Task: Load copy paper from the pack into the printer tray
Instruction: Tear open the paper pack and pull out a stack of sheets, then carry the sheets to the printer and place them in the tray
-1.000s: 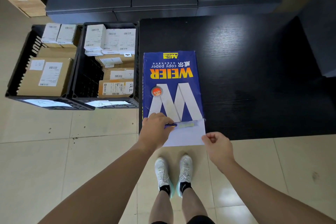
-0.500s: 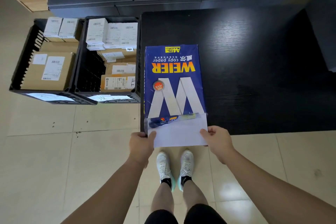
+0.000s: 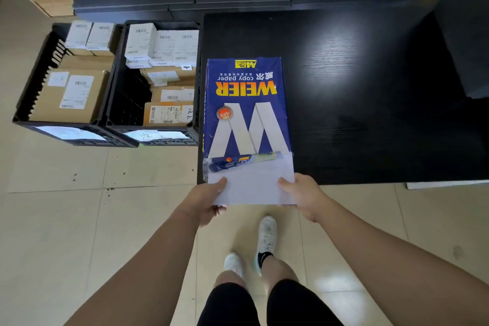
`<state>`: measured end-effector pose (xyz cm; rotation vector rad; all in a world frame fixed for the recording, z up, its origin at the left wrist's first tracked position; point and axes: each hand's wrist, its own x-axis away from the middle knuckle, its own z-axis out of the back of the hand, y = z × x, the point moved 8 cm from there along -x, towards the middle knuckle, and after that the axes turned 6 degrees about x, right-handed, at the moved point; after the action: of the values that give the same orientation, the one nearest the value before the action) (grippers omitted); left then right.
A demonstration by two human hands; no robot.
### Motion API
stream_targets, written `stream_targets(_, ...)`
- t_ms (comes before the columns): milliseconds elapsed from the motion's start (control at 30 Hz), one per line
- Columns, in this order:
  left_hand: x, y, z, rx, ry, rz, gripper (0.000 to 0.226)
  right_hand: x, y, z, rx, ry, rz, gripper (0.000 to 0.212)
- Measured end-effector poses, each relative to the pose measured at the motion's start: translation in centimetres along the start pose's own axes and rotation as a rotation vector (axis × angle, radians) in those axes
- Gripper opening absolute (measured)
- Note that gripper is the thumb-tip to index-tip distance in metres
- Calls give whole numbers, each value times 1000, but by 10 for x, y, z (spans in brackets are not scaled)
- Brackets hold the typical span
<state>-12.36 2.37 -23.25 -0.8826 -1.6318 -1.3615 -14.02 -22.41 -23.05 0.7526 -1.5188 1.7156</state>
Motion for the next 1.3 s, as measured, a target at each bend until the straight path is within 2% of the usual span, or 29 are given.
stream_targets(133, 12, -4, -3, -80, -71, -81, 14, 15, 7, 1, 47, 70, 45, 7)
stream_targets(400, 53, -45, 14, -90, -152, -175, 36, 68, 48, -9, 60, 131, 79, 13)
stream_targets(500, 78, -61, 21, -113, -182, -203, 24, 98, 68, -13, 62, 172, 77, 10)
stream_targets(633, 108, -83, 34, -186, -189, -201, 36, 137, 93, -19, 51, 201, 67, 7)
stream_targets(833, 150, -103, 37, -289, -187, -227, 29, 196, 114, -14, 8, 273, 95, 11)
stream_targets(900, 163, -100, 24, -296, -204, -262, 34, 212, 116, -3, -45, 304, 109, 12)
stream_targets(1033, 185, -89, -27, -304, -272, -308, 18, 241, 114, 37, -156, 374, 148, 9)
stream_targets(1300, 241, -86, -184, -533, -535, -438, 25, 306, 138, 161, -360, 588, 196, 12)
